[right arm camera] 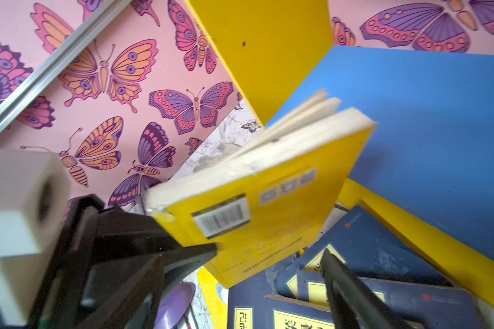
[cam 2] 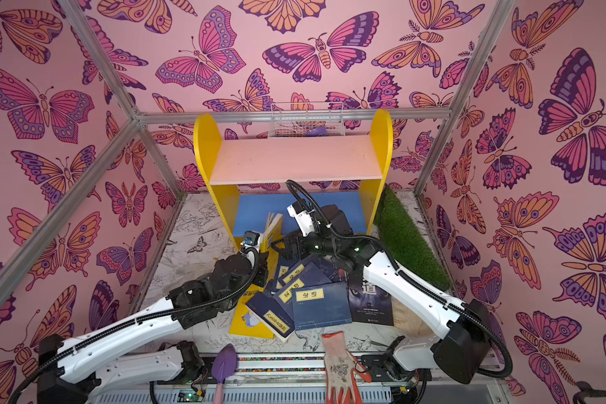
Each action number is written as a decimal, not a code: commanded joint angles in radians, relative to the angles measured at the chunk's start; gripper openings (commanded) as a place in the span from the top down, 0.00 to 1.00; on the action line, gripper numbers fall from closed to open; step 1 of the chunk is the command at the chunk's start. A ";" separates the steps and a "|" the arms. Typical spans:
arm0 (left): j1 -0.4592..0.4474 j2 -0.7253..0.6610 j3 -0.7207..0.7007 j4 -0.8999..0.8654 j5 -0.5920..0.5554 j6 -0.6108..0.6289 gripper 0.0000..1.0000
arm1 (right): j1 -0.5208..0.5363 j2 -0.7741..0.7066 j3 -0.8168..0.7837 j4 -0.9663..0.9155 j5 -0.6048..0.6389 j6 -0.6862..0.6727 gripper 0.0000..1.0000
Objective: Stacking books/files
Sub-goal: Place the book at the bookshelf.
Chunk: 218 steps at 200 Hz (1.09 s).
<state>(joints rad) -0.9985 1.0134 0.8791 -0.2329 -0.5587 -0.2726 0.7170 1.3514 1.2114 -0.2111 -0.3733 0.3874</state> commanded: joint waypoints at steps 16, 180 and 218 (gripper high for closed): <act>-0.101 -0.003 0.058 0.116 -0.125 0.154 1.00 | -0.127 -0.090 -0.090 0.074 0.120 0.157 0.13; -0.179 0.408 0.152 0.860 -0.154 1.396 1.00 | -0.445 -0.220 -0.214 0.039 0.254 0.258 0.13; -0.053 0.505 0.146 0.992 -0.067 1.381 1.00 | -0.445 -0.209 -0.207 0.026 0.239 0.252 0.14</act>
<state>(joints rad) -1.1336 1.4773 1.0275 0.5316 -0.6842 1.0435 0.2543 1.1500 0.9966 -0.1787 -0.0772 0.6411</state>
